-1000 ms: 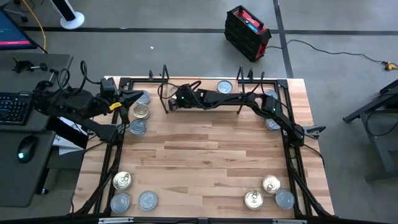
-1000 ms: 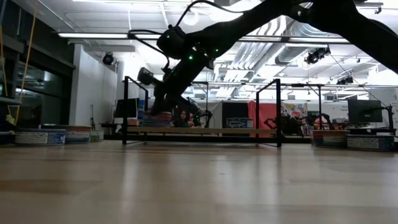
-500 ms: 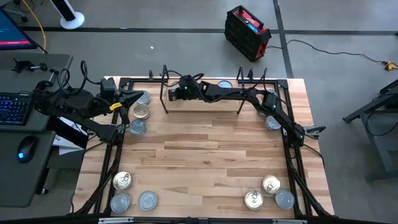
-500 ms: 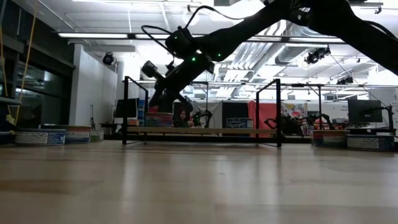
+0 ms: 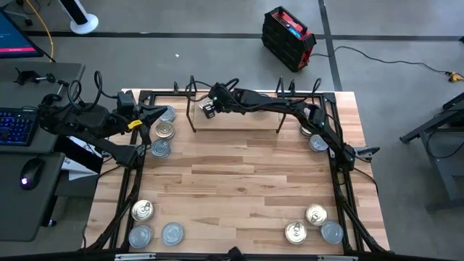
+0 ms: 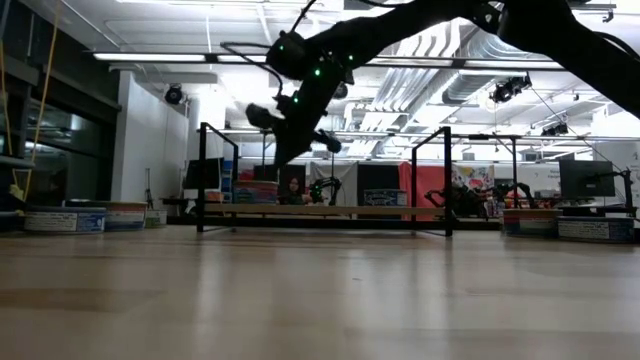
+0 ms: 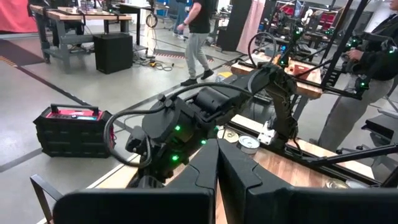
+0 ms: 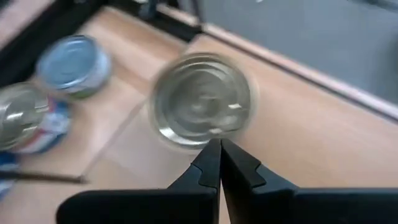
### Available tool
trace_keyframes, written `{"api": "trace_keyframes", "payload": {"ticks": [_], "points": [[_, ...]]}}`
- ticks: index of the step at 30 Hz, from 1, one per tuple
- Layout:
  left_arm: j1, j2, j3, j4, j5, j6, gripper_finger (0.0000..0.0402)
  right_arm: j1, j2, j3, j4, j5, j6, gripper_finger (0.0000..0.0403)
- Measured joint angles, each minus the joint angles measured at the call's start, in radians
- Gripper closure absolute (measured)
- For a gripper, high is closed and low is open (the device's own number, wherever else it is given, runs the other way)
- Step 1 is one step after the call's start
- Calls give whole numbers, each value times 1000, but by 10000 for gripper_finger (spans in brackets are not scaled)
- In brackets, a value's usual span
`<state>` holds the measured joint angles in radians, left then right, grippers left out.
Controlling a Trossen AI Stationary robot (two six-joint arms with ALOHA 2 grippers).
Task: Stack canned seafood by type on shelf
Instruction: Put the blue pink tuna can on the shelf
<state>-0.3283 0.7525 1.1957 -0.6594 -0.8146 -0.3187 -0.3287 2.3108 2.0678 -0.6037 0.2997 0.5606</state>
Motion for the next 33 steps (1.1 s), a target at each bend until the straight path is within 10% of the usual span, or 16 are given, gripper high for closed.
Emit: {"api": "trace_keyframes", "payload": {"ticks": [33], "points": [[0, 0, 0, 5, 0, -30, 401, -59, 70, -4, 102, -94, 188, 403]]}}
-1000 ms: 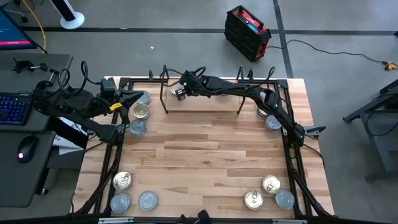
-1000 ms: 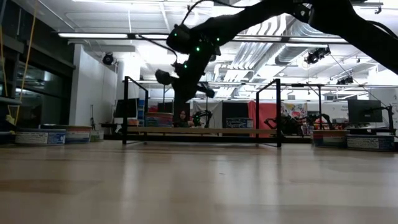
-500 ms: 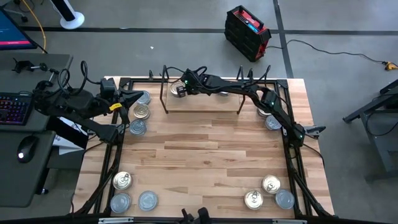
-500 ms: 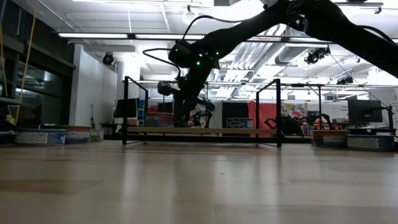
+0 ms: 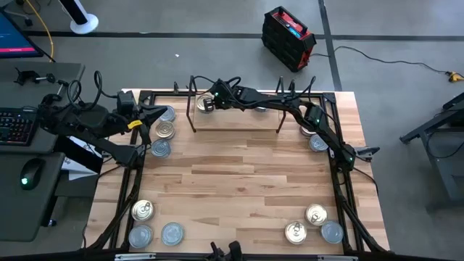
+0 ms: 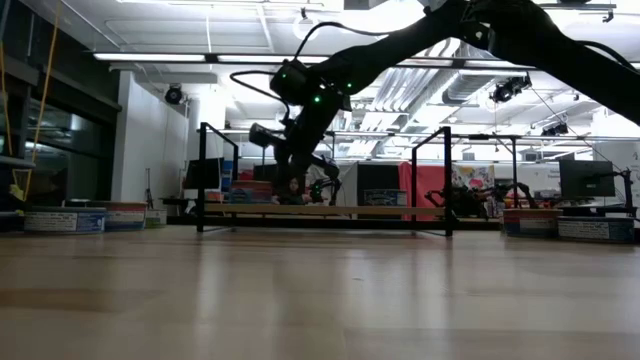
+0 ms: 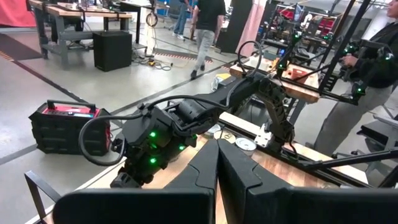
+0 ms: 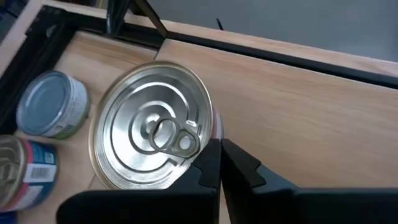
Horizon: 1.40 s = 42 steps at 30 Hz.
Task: Stack canned seafood by type on shelf
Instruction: Put the blue pink tuna can on the shelf
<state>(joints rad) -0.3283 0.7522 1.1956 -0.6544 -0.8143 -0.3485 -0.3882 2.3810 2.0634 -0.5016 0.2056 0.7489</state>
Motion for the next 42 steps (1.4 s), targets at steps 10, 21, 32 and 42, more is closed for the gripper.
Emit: {"api": "trace_keyframes", "payload": {"ticks": [10, 21, 32, 42], "points": [[0, 0, 0, -63, 1, -21, 401, -34, -72, 0, -99, 47, -149, 403], [-17, 78, -65, -348, 223, -318, 401, -26, -295, 0, -375, 61, -444, 403], [-285, 105, -553, -91, 556, -700, 401, 71, -413, 0, -732, 162, -427, 403], [-475, 148, -553, -174, 624, -686, 401, 277, -531, -186, -807, 160, -284, 403]]}}
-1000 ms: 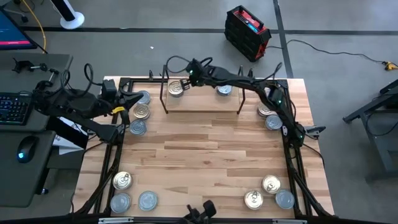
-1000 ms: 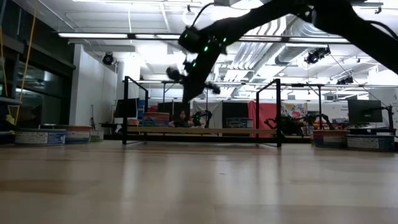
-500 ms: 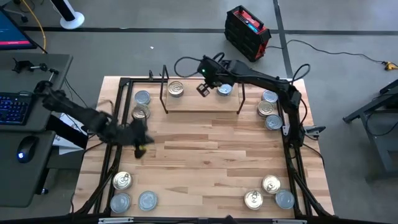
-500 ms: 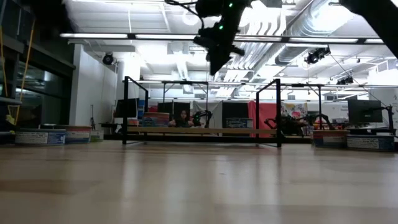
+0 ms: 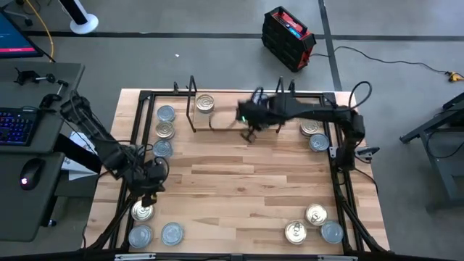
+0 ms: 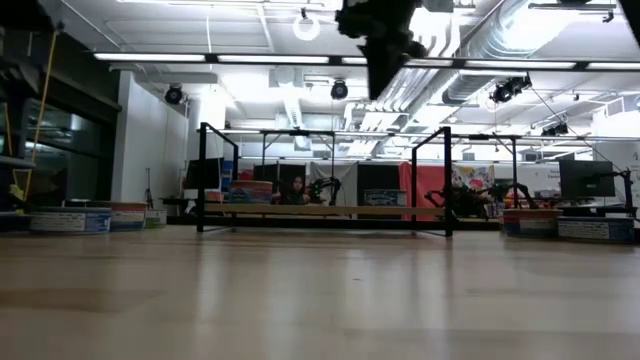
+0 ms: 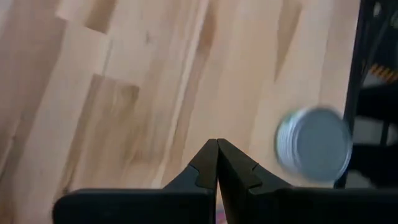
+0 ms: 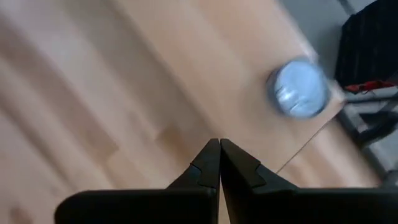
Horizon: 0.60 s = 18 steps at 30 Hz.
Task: Stack canned seafood by type on shelf
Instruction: Put the blue pink tuna can on the shelf
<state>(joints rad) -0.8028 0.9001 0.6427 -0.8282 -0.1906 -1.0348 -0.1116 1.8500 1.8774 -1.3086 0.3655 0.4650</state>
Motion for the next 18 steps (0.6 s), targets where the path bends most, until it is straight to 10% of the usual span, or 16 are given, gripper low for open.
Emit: {"api": "trace_keyframes", "payload": {"ticks": [9, 18], "points": [[-205, 37, 0, -46, 83, 22, 401, 242, -465, -687, 278, -97, 517, 403], [-280, 188, 76, -45, 243, 197, 401, 509, -709, -982, 528, 35, 741, 403]]}}
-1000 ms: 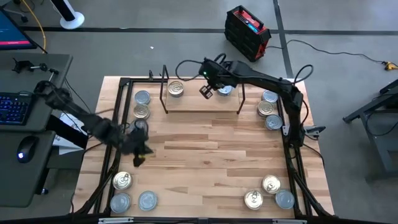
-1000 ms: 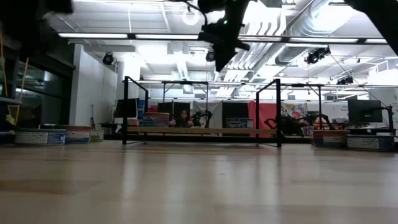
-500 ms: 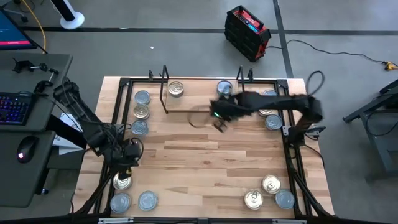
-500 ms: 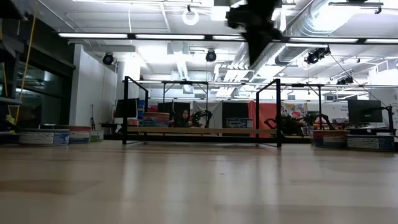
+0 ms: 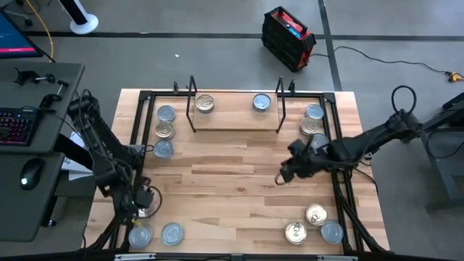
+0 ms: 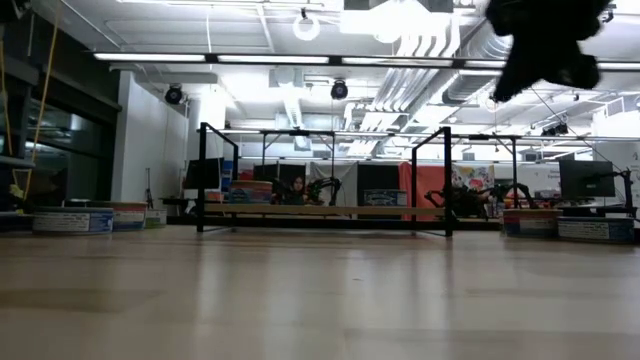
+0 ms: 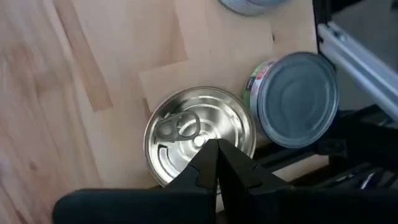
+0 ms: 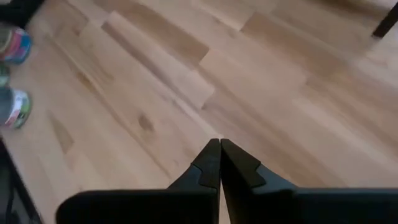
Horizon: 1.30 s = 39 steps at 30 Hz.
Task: Stack canned seafood by type on shelf
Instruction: Put the blue pink tuna can on the shelf
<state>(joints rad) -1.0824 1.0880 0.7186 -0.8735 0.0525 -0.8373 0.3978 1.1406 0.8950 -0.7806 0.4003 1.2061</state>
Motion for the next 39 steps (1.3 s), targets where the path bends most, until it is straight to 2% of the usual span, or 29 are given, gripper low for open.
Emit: {"api": "trace_keyframes", "payload": {"ticks": [5, 12, 18, 20, 25, 28, 31, 33, 35, 37, 39], "points": [[12, 116, 38, 9, 11, -17, 401, 93, -4, -72, 20, 8, 35, 403], [56, 232, 40, 11, 22, -113, 401, 179, -4, -90, 50, 15, -30, 403], [129, 300, 45, 39, 9, -71, 401, 242, -4, -90, 51, 18, -54, 403], [188, 312, 45, 113, -56, -39, 401, 259, -4, -90, 54, 34, -55, 403], [363, 324, 36, 340, -294, 81, 401, 288, -4, -90, 68, 92, -55, 403], [496, 362, 40, 559, -427, 212, 401, 292, -4, -90, 90, 134, -55, 403], [636, 452, 47, 795, -436, 350, 401, 290, -4, -90, 141, 186, -69, 402], [706, 511, 107, 859, -416, 432, 401, 290, -4, -90, 196, 223, -95, 402], [759, 540, 204, 837, -414, 474, 401, 289, -4, -90, 254, 250, -126, 402], [796, 542, 305, 717, -390, 472, 401, 284, -3, -90, 313, 262, -148, 402], [818, 537, 405, 565, -324, 488, 401, 274, -1, -90, 360, 260, -161, 402]]}}
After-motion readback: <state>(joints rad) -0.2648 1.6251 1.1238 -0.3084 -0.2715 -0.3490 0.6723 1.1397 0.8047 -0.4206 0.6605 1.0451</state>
